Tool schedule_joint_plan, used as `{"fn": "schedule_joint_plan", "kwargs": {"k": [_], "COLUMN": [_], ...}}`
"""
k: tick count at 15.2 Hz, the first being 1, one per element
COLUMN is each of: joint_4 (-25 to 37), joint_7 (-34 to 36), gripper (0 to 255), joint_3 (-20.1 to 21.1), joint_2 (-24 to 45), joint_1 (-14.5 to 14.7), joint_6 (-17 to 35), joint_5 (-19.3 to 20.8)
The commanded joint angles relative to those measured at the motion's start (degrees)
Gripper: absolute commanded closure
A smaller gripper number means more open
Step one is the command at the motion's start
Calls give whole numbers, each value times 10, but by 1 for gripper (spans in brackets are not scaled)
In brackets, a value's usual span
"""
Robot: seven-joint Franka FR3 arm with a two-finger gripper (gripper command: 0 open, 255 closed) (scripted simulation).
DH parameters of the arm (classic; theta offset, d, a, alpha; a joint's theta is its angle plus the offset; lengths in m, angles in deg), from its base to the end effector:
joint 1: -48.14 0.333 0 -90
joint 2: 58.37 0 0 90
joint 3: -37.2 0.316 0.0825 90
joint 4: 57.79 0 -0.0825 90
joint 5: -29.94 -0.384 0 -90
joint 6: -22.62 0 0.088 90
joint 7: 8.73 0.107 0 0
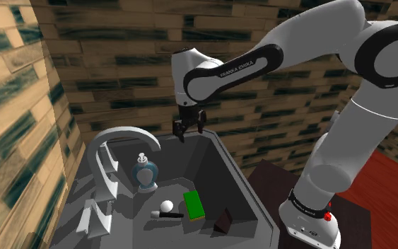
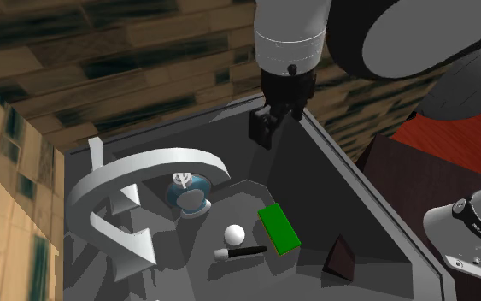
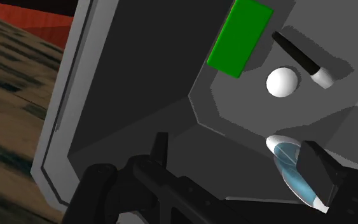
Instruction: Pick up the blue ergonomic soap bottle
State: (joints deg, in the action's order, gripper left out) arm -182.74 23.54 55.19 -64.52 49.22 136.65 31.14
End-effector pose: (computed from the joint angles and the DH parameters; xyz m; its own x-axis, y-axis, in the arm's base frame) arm 0.4758 0.1655 0.4268 0.9734 -0.2241 -0.0475 -0.2193 -0.9714 0.0908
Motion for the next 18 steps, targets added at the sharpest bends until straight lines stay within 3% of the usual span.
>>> {"fn": "schedule_joint_plan", "kwargs": {"k": [1, 10, 18], "joint_4": [28, 206, 438], "joint_7": [25, 121, 170], "gripper": [0, 0, 0], "joint_3": [8, 15, -6], "joint_2": [46, 249, 442], "joint_1": [3, 40, 99], "joint_6": [18, 43, 9], "joint_5": [12, 81, 124]}}
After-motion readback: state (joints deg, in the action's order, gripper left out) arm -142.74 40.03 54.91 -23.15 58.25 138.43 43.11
